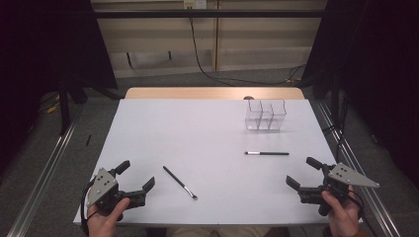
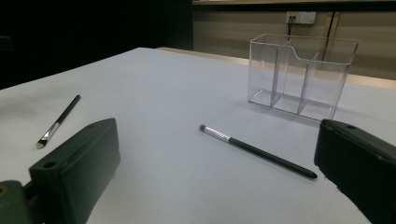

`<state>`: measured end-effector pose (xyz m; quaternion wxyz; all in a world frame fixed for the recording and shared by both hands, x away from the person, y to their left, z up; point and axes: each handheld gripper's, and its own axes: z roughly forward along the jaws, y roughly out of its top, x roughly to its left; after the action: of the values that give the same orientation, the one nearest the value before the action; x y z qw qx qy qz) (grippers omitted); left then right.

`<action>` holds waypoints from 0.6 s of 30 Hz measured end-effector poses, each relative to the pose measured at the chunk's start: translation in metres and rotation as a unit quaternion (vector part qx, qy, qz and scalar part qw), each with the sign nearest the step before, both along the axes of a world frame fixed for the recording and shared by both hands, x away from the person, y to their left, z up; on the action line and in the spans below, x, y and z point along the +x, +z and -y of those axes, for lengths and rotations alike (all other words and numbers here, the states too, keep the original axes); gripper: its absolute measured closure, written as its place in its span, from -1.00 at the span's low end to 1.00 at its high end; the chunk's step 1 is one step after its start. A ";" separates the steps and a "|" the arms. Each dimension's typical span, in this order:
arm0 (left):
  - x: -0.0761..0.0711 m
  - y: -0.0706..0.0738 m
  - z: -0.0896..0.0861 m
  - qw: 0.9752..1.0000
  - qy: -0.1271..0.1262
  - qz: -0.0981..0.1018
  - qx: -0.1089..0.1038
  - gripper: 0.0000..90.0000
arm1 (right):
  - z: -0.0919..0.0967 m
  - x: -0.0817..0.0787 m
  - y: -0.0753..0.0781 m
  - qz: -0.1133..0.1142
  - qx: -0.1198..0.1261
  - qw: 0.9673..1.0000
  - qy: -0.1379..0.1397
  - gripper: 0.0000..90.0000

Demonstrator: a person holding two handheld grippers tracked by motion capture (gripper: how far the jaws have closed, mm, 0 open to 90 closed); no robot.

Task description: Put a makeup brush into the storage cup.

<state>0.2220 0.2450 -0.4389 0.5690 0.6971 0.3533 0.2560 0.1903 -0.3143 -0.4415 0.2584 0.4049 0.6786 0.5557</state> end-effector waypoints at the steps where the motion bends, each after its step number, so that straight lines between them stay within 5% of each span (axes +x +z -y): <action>1: 0.000 0.000 0.000 1.000 0.001 0.001 0.000 -0.93 | 0.000 0.000 0.000 0.000 0.000 1.000 0.003 -1.00; 9: 0.003 -0.002 0.001 1.000 0.003 -0.016 0.000 -0.93 | 0.001 0.000 -0.001 -0.003 0.001 1.000 0.003 -1.00; 18: 0.001 0.000 0.003 1.000 -0.013 -0.011 0.019 -0.93 | 0.000 0.001 -0.001 -0.005 0.001 1.000 0.005 -1.00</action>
<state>0.2228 0.2418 -0.4386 0.5547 0.7154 0.3453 0.2477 0.1914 -0.3140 -0.4426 0.2514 0.4043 0.6814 0.5559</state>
